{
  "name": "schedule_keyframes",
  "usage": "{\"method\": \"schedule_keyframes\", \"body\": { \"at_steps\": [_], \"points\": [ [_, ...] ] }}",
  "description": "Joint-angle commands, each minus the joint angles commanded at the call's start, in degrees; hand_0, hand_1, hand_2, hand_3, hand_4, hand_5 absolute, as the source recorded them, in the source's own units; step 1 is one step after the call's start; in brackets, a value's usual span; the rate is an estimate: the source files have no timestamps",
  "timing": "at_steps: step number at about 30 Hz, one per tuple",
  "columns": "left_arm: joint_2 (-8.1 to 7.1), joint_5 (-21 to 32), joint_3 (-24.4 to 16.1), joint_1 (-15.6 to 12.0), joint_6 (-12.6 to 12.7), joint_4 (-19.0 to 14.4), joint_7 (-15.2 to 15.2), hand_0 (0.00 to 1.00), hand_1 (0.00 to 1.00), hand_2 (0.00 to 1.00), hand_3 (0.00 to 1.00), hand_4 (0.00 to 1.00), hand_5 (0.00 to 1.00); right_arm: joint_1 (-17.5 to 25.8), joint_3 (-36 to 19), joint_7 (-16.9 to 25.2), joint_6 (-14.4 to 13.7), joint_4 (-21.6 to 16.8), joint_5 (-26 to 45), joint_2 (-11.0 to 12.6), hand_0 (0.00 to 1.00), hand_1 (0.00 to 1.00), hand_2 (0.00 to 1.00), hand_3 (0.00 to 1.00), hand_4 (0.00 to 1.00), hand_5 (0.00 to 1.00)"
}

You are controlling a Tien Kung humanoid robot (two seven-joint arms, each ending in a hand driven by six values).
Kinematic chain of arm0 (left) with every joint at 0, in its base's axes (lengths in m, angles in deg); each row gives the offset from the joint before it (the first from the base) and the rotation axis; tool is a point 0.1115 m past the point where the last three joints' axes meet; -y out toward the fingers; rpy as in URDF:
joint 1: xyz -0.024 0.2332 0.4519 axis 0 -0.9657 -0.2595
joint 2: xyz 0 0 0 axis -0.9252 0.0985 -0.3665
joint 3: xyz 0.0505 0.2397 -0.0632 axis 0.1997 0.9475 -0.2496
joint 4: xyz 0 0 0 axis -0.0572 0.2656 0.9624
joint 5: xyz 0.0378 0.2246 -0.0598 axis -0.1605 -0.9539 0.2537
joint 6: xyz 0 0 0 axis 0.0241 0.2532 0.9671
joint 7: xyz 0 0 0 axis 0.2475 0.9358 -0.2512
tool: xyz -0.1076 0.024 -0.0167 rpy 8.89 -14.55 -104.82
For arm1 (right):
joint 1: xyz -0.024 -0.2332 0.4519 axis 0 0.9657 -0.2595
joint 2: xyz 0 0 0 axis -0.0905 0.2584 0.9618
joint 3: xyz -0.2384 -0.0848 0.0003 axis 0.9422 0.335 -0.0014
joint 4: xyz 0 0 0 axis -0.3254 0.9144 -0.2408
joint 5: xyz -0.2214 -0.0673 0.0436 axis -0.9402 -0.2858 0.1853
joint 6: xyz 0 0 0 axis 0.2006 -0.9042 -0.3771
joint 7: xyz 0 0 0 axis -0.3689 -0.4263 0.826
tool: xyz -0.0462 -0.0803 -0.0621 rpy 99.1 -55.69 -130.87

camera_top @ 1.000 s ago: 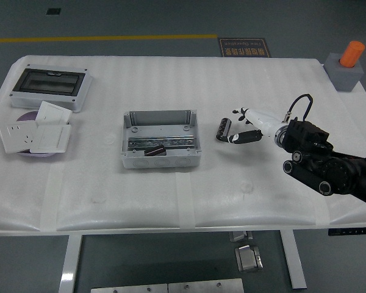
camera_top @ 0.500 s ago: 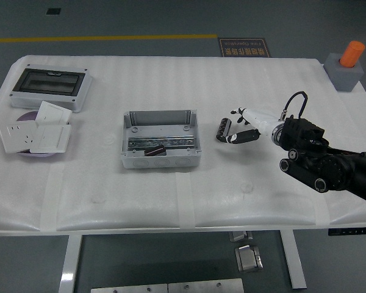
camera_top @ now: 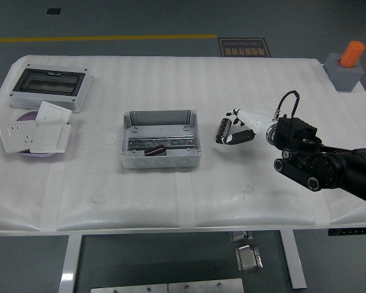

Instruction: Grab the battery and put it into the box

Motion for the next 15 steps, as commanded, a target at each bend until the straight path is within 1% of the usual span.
{"method": "schedule_keyframes", "body": {
  "at_steps": [8,15],
  "points": [
    [0.01,-0.6,-0.5,0.0,0.0,0.0,-0.1,0.458,0.581,0.401,0.512,0.452,0.308,0.0,0.9,0.2,-0.7,0.2,0.1,-0.3,0.867,0.694,0.739,0.884,0.980,0.701],
    [0.02,-0.5,-0.4,0.0,0.0,0.0,-0.1,0.459,0.581,0.401,0.512,0.452,0.308,0.2,1.5,0.1,-1.9,0.5,0.1,-0.5,0.858,0.688,0.732,0.879,0.969,0.700]
  ]
}}
